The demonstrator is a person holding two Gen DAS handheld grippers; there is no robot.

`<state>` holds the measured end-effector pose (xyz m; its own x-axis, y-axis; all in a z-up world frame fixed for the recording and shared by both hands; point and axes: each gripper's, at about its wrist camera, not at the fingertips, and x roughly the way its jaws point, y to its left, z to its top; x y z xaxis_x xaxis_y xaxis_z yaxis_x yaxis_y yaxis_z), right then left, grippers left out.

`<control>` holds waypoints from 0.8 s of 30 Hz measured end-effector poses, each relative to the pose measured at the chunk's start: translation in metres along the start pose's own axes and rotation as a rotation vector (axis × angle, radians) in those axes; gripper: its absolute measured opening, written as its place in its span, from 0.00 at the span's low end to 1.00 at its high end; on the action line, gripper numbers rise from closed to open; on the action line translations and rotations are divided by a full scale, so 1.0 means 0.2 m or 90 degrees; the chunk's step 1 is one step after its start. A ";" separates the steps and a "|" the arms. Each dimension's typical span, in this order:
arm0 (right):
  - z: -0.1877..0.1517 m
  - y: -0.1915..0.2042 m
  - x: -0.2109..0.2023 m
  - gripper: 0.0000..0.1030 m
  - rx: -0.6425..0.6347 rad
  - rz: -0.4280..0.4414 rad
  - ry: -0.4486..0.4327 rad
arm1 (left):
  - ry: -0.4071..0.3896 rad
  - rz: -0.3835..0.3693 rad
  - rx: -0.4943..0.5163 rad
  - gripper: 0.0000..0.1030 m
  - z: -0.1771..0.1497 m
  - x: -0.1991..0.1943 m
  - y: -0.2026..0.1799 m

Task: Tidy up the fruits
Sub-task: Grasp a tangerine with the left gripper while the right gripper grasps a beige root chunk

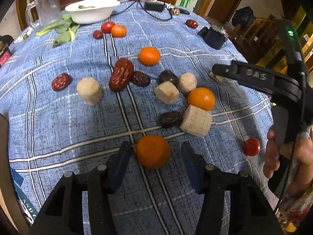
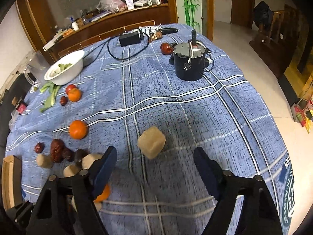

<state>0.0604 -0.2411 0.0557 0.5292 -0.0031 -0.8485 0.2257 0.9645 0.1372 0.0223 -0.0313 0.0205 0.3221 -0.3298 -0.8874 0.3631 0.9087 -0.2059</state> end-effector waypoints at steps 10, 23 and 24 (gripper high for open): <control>-0.01 0.01 0.05 0.27 -0.005 0.032 0.021 | -0.002 0.016 -0.002 0.29 -0.02 -0.01 0.01; -0.13 0.10 -0.18 0.09 -0.028 0.094 0.003 | -0.028 -0.004 -0.057 0.29 -0.11 -0.18 0.10; -0.14 0.10 -0.19 0.09 -0.027 0.091 -0.001 | -0.029 -0.005 -0.061 0.29 -0.12 -0.19 0.11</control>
<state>0.0215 -0.2151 0.0763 0.5546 0.1347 -0.8212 0.1129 0.9655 0.2346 -0.0026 0.0077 0.0400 0.3603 -0.3460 -0.8663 0.2814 0.9257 -0.2527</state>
